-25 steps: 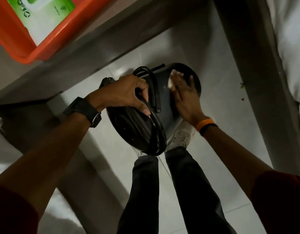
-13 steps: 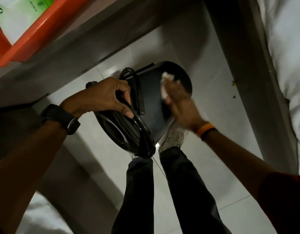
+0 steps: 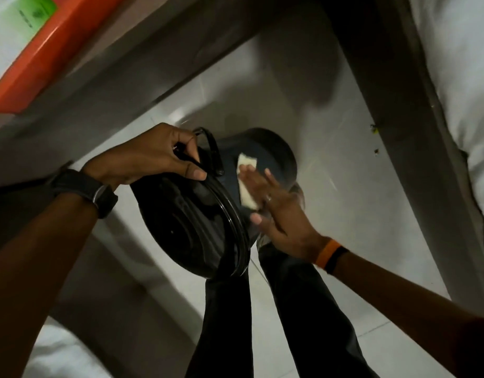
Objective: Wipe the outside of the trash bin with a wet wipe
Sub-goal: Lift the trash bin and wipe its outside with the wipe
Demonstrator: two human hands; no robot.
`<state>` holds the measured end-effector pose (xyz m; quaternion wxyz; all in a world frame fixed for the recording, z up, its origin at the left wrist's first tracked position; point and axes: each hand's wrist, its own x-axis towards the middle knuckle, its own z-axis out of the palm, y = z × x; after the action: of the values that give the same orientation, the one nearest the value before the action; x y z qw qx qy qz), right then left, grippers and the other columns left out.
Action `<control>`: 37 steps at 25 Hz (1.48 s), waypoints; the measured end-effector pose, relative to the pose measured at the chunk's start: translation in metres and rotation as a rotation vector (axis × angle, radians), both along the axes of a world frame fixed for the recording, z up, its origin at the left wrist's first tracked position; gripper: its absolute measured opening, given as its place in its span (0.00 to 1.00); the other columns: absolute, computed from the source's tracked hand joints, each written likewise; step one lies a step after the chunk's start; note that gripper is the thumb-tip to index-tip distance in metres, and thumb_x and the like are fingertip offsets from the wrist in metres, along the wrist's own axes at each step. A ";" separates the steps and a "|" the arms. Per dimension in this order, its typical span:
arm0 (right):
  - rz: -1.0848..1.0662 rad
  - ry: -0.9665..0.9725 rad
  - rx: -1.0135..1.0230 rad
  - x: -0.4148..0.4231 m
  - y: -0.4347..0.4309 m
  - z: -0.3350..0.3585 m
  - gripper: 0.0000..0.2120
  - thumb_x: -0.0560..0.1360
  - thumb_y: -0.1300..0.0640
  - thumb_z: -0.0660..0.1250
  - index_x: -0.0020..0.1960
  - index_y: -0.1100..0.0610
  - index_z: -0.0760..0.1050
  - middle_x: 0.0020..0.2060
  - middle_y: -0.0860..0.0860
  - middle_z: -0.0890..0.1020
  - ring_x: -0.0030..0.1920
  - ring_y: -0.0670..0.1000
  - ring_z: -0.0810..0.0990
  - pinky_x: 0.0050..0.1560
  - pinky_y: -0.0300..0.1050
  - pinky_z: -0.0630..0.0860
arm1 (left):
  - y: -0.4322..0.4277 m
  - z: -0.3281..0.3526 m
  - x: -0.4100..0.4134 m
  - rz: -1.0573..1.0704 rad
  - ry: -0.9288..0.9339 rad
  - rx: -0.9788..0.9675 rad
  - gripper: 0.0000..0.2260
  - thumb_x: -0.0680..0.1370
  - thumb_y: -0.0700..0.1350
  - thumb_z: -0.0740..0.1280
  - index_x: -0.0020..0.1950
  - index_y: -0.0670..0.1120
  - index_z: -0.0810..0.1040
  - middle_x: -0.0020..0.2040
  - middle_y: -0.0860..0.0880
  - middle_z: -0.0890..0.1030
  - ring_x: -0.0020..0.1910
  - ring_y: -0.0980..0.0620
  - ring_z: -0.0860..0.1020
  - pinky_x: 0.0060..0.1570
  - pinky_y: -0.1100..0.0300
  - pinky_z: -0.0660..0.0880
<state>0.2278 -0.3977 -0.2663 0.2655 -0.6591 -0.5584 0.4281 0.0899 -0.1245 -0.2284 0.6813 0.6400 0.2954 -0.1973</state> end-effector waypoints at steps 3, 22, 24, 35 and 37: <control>-0.191 0.015 -0.133 0.019 -0.004 -0.024 0.29 0.85 0.42 0.50 0.84 0.51 0.58 0.83 0.51 0.63 0.84 0.53 0.61 0.85 0.56 0.53 | -0.001 0.000 -0.003 0.028 0.012 -0.030 0.10 0.61 0.51 0.79 0.34 0.50 0.81 0.34 0.55 0.81 0.37 0.60 0.79 0.40 0.73 0.76; -0.592 0.311 -0.529 0.033 0.046 -0.004 0.26 0.88 0.45 0.50 0.85 0.48 0.55 0.85 0.46 0.57 0.85 0.47 0.53 0.86 0.55 0.50 | 0.012 -0.012 0.000 0.134 -0.020 -0.089 0.15 0.62 0.56 0.82 0.37 0.49 0.81 0.34 0.54 0.81 0.38 0.57 0.78 0.43 0.69 0.77; -0.359 0.276 -0.225 0.003 0.034 0.019 0.29 0.86 0.44 0.50 0.85 0.52 0.55 0.85 0.47 0.56 0.86 0.46 0.51 0.87 0.50 0.44 | 0.013 -0.016 0.000 0.159 -0.022 -0.103 0.21 0.59 0.60 0.83 0.38 0.47 0.81 0.34 0.54 0.80 0.37 0.58 0.78 0.43 0.70 0.77; -0.820 0.479 -0.652 0.052 0.048 -0.051 0.31 0.84 0.33 0.48 0.84 0.45 0.55 0.84 0.49 0.61 0.83 0.55 0.62 0.83 0.61 0.60 | -0.097 0.005 0.023 0.030 -0.229 1.084 0.15 0.83 0.54 0.59 0.65 0.54 0.80 0.70 0.51 0.76 0.75 0.47 0.68 0.75 0.36 0.59; -0.846 0.527 -0.525 0.043 0.050 -0.035 0.30 0.86 0.37 0.49 0.83 0.50 0.61 0.82 0.51 0.66 0.82 0.53 0.64 0.84 0.59 0.59 | -0.117 0.006 0.039 -0.169 -0.306 1.107 0.15 0.82 0.51 0.59 0.62 0.52 0.82 0.71 0.50 0.77 0.77 0.45 0.67 0.76 0.32 0.55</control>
<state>0.2708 -0.3476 -0.3014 0.3716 -0.7404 -0.0349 0.5591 0.1291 -0.2413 -0.2226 0.2619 0.9436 0.2006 0.0276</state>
